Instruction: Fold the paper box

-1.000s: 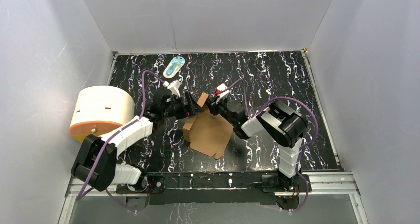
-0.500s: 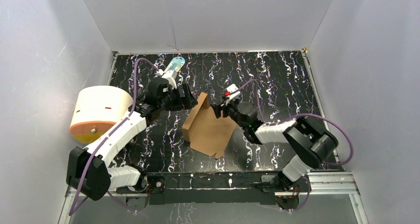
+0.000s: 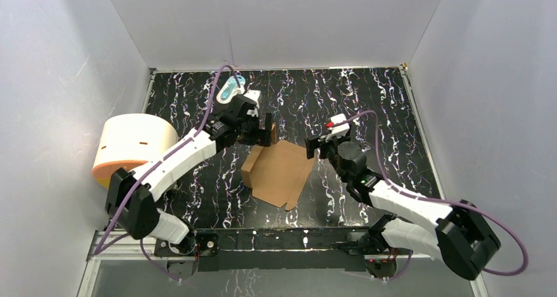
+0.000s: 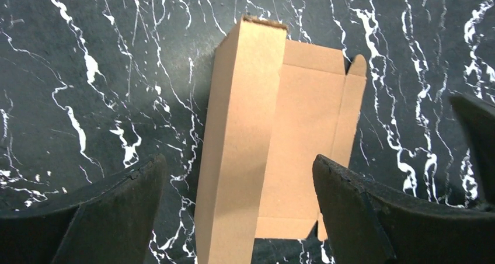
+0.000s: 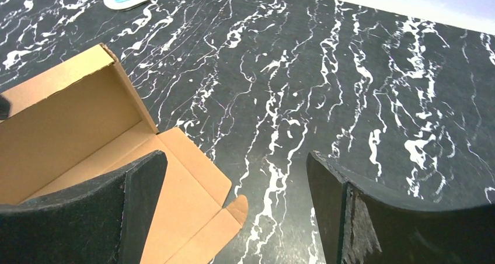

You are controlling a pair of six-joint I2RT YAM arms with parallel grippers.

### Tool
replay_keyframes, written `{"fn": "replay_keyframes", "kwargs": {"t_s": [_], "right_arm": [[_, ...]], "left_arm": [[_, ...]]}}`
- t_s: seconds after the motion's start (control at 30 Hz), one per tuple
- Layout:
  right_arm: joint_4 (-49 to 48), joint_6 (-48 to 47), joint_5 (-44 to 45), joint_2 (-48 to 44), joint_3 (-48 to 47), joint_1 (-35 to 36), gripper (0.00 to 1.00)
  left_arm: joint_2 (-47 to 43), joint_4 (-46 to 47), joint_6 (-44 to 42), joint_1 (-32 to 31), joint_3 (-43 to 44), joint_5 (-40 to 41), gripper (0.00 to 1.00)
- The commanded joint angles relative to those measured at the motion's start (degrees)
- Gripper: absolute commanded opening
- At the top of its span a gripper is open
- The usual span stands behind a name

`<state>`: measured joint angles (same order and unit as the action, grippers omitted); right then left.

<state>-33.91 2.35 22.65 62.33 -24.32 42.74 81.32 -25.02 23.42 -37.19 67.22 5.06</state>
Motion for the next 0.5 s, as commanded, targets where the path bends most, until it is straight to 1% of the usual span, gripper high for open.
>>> {"fn": "replay_keyframes", "kwargs": {"t_s": [0.0, 0.13, 0.23, 0.33, 0.4, 0.47], "right_arm": [[8.3, 3.8, 4.1, -7.6, 0.4, -0.3, 0.99], [13.7, 5.6, 2.9, -12.6, -0.1, -0.3, 0.99], [17.5, 5.6, 2.9, -14.2, -1.6, -0.4, 0.99], [21.5, 6.0, 2.7, -13.7, -3.6, -0.4, 0.99], [23.9, 7.3, 1.8, -12.9, -5.0, -0.4, 0.99], [26.2, 9.0, 0.9, -12.0, -6.1, -0.4, 0.98]], "left_arm": [[4.2, -7.1, -3.7, -0.7, 6.4, 4.0, 0.93], [8.4, -8.6, -4.6, -0.8, 9.8, 2.2, 0.92], [11.4, -9.9, -4.9, -0.8, 12.2, 0.7, 0.89], [13.0, -10.1, -4.1, -0.7, 13.5, -0.6, 0.81], [13.9, -10.0, -3.6, -0.5, 13.8, -1.6, 0.71], [14.8, -9.9, -3.0, -0.1, 13.9, -3.3, 0.64]]}}
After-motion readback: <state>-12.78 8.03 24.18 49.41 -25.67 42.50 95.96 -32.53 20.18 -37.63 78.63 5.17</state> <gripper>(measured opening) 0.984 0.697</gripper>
